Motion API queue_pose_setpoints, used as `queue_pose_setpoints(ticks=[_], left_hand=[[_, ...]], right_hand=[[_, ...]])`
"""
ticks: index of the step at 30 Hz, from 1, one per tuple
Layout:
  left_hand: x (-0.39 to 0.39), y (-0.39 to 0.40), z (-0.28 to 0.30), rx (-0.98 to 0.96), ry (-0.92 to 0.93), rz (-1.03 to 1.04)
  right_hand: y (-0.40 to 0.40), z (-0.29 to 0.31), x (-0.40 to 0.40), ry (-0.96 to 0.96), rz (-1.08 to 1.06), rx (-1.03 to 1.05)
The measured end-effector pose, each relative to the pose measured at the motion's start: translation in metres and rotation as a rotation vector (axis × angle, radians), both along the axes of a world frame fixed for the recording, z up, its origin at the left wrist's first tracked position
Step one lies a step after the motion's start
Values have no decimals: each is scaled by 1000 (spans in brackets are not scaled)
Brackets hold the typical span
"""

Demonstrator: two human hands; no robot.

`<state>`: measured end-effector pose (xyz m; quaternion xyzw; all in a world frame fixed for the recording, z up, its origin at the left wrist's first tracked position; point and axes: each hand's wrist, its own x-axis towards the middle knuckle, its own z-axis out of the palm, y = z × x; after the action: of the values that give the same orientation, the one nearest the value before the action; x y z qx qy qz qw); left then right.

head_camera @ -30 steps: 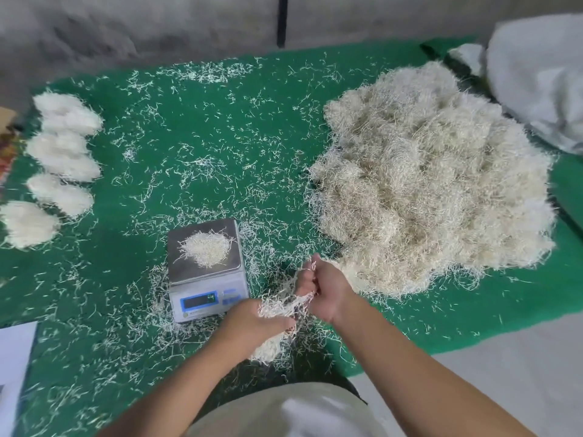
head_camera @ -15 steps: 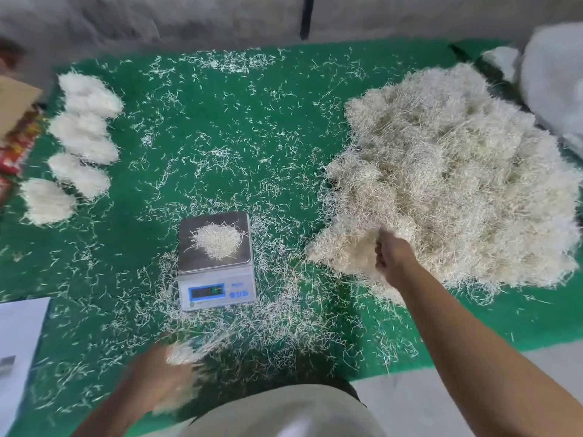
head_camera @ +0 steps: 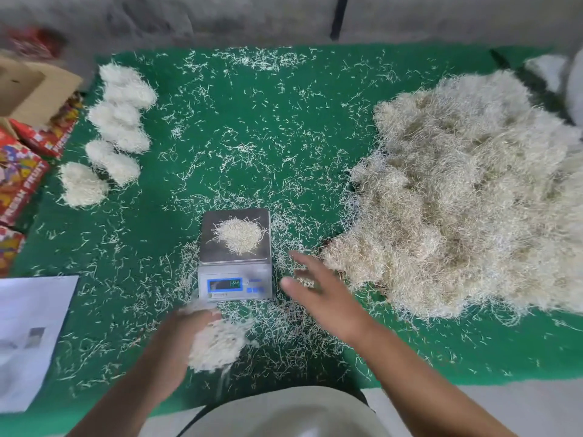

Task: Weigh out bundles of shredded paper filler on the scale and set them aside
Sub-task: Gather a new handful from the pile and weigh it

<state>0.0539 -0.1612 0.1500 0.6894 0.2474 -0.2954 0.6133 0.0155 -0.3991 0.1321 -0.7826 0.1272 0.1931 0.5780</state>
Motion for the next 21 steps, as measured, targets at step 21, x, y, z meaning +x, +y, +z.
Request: queue_pose_setpoints(ticks=[21], left_hand=[[-13,-7,-34,-125,49,-151]], right_hand=[[13,-22,-25,243,-47,19]])
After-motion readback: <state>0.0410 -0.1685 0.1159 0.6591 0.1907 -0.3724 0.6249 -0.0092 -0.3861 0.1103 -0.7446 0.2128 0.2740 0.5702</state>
